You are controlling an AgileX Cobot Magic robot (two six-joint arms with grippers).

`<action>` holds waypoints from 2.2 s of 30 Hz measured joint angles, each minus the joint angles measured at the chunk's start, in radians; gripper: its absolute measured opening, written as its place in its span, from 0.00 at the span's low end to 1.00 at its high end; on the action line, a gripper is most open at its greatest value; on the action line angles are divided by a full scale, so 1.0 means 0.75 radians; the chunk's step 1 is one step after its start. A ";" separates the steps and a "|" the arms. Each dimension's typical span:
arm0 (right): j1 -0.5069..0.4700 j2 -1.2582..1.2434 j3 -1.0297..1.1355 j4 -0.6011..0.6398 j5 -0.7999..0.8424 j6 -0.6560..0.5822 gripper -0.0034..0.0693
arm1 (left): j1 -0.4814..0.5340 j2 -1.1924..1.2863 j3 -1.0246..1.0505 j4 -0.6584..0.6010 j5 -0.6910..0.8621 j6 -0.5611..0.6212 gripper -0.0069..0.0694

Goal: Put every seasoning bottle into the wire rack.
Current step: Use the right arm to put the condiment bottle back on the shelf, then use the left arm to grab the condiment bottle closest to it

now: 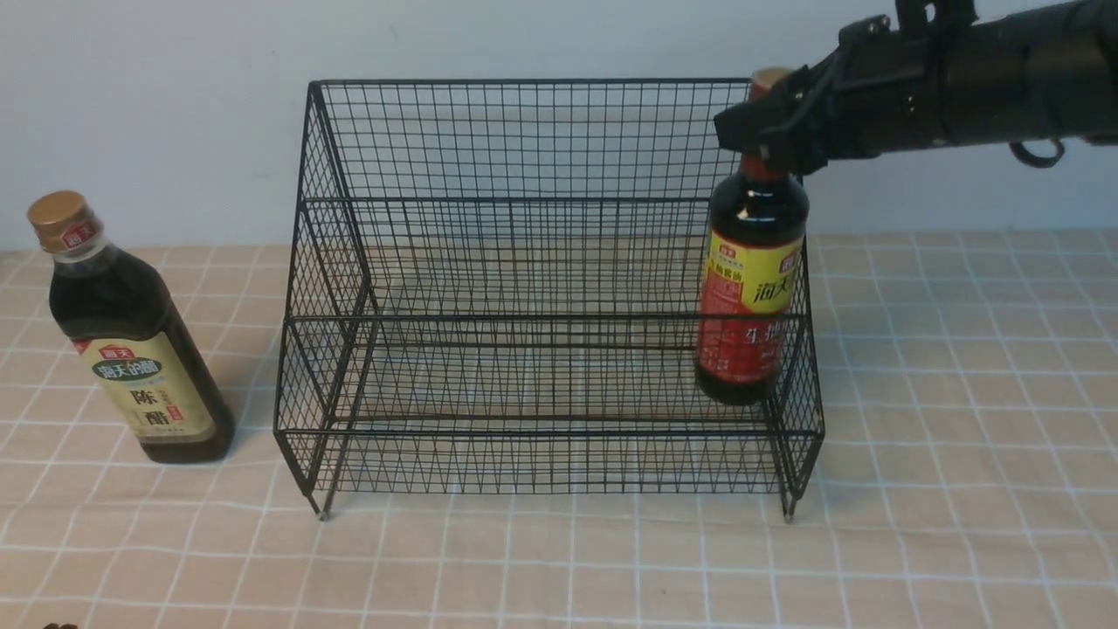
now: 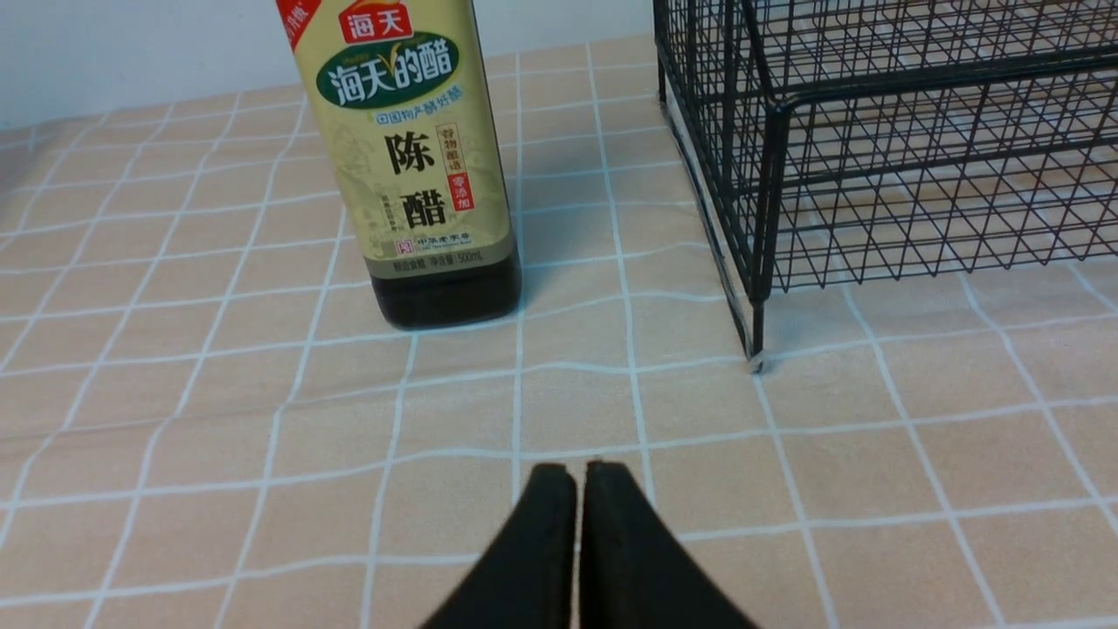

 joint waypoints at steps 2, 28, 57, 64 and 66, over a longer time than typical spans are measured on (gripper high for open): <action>0.000 0.006 0.000 -0.001 0.008 -0.013 0.42 | 0.000 0.000 0.000 0.000 0.000 0.000 0.08; 0.000 -0.602 -0.015 -0.545 0.293 0.644 0.44 | 0.000 0.000 0.000 0.000 0.000 0.000 0.08; 0.000 -2.030 1.085 -0.582 -0.252 1.406 0.03 | 0.000 0.000 0.000 0.000 0.000 0.000 0.08; 0.000 -2.076 1.126 -0.703 -0.213 1.305 0.03 | 0.000 0.000 0.000 0.000 0.000 0.000 0.08; 0.000 -2.076 1.142 -0.789 -0.213 1.242 0.03 | 0.000 0.000 0.000 0.000 0.000 0.000 0.08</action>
